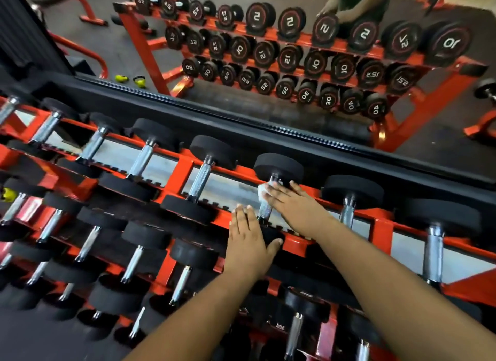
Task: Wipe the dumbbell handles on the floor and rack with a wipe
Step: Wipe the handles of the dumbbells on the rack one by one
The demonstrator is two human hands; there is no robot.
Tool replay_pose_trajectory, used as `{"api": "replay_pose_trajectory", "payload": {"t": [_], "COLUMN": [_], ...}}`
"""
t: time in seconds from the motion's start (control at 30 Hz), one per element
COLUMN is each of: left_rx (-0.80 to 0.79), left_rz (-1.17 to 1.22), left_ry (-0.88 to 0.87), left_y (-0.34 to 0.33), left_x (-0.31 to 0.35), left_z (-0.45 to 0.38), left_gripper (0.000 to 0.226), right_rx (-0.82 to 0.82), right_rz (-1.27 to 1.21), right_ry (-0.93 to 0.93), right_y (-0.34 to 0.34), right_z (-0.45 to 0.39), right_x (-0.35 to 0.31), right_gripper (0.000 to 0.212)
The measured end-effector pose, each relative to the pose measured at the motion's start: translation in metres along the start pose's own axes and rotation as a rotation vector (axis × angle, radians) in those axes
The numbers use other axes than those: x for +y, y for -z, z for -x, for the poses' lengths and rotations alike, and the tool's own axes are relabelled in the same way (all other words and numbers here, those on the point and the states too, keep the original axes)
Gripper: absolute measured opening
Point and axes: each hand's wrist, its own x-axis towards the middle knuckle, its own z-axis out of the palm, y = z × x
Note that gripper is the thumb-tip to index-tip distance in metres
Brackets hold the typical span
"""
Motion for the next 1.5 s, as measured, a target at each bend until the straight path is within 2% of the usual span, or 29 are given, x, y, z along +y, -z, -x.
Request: {"api": "replay_pose_trajectory", "payload": {"t": [0.07,0.17,0.23,0.33,0.4,0.53,0.6,0.7,0.77,0.87,0.97,1.0,1.07,1.13,1.2,1.27,1.37,1.5], "left_rx": [-0.034,-0.098,-0.128,-0.184,-0.2,-0.211,-0.222,-0.241,-0.247,-0.273,-0.282,-0.28,-0.258,-0.235,-0.223,-0.223,-0.227,-0.228], "left_rz": [0.022,0.008,-0.037,-0.087,-0.095,-0.092,-0.096,-0.092,-0.093,-0.084,-0.079,-0.079,-0.073,-0.06,-0.052,-0.038,-0.04,-0.045], "left_ry": [0.035,0.074,0.094,0.125,0.137,0.142,0.145,0.145,0.133,0.104,0.082,0.076,0.067,0.06,0.055,0.06,0.072,0.089], "left_y": [0.004,0.01,0.013,0.016,0.017,0.018,0.02,0.021,0.022,0.021,0.019,0.018,0.016,0.016,0.015,0.015,0.016,0.017], "left_x": [0.002,0.007,0.01,0.012,0.013,0.013,0.014,0.012,0.012,0.006,0.004,0.004,0.003,0.003,0.003,0.004,0.005,0.007], "left_z": [-0.002,-0.005,-0.007,-0.01,-0.012,-0.013,-0.014,-0.015,-0.014,-0.017,-0.018,-0.018,-0.016,-0.015,-0.014,-0.013,-0.014,-0.014], "left_gripper": [0.107,0.11,0.112,0.112,0.112,0.113,0.113,0.112,0.111,0.111,0.11,0.109,0.109,0.108,0.109,0.109,0.11,0.111], "right_rx": [0.006,-0.054,0.007,0.067,0.078,0.004,0.038,0.043,0.06,-0.027,-0.057,-0.017,0.059,0.065,0.019,-0.058,-0.098,-0.013], "right_rz": [-0.062,-0.166,-0.102,-0.031,-0.061,-0.196,-0.134,-0.038,-0.1,-0.201,-0.129,-0.064,0.012,-0.006,-0.09,-0.186,-0.143,-0.012], "right_ry": [-0.037,0.174,0.222,-0.022,-0.094,0.129,0.168,-0.035,-0.103,0.042,0.152,0.125,-0.048,-0.17,-0.129,0.014,0.163,0.046], "right_y": [-0.001,-0.004,-0.004,-0.002,0.001,-0.005,-0.005,0.001,0.003,-0.005,-0.01,-0.012,-0.015,-0.017,-0.019,-0.014,-0.006,-0.006], "right_z": [0.002,0.012,0.014,0.004,-0.003,0.002,0.0,-0.009,-0.008,0.008,0.011,0.005,-0.009,-0.017,-0.011,0.004,0.011,-0.007], "right_x": [-0.009,-0.016,-0.007,-0.001,-0.011,-0.023,-0.013,-0.007,-0.013,-0.022,-0.009,-0.005,-0.006,-0.014,-0.022,-0.022,-0.009,-0.01], "right_gripper": [0.078,0.066,0.063,0.071,0.068,0.062,0.062,0.072,0.079,0.075,0.07,0.074,0.083,0.086,0.079,0.072,0.07,0.075]}}
